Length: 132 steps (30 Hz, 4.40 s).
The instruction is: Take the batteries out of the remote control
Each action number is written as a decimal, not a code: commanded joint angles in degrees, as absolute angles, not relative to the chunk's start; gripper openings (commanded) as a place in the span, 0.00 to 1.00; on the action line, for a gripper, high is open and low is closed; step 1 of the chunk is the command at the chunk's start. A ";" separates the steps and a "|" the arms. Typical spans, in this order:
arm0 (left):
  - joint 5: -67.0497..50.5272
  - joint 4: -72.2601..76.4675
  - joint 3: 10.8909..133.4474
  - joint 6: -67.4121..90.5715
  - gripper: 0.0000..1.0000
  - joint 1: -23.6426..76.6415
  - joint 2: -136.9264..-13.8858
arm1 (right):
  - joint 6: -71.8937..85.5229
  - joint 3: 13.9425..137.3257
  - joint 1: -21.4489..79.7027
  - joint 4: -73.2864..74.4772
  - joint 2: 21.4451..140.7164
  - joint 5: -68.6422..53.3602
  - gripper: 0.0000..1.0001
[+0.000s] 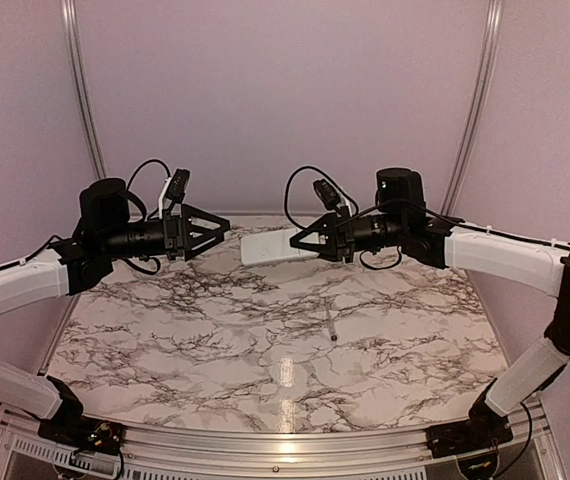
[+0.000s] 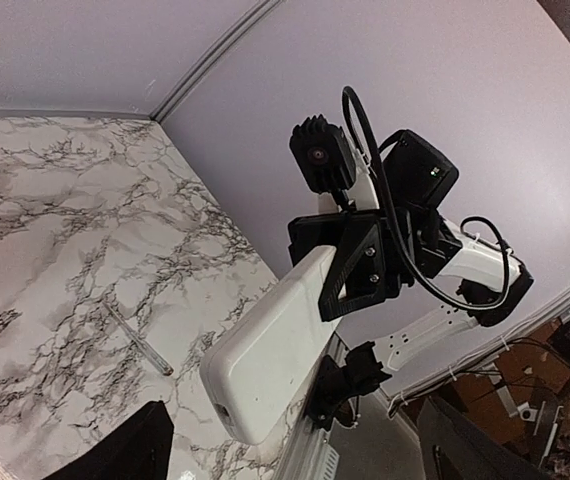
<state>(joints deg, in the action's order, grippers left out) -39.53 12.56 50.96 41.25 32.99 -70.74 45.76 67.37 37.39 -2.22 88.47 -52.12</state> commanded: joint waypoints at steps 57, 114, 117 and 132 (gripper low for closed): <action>-49.70 50.11 50.78 79.22 0.00 36.21 -88.58 | 57.81 66.48 37.84 -18.46 91.02 -53.44 0.42; -46.77 38.72 52.91 73.60 0.00 35.16 -89.59 | 37.46 90.88 37.88 39.32 91.33 -32.82 0.66; -46.22 37.53 53.10 73.38 0.00 35.16 -89.81 | 38.04 90.95 38.04 38.08 91.56 -33.25 0.65; -44.86 45.95 49.44 79.92 0.00 35.42 -90.43 | 39.46 92.11 39.20 39.55 93.55 -30.28 0.61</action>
<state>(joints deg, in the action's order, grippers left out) -44.97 40.97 50.26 78.26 35.31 -89.73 38.96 89.19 38.63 38.68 93.01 -31.88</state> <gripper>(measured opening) 0.159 0.615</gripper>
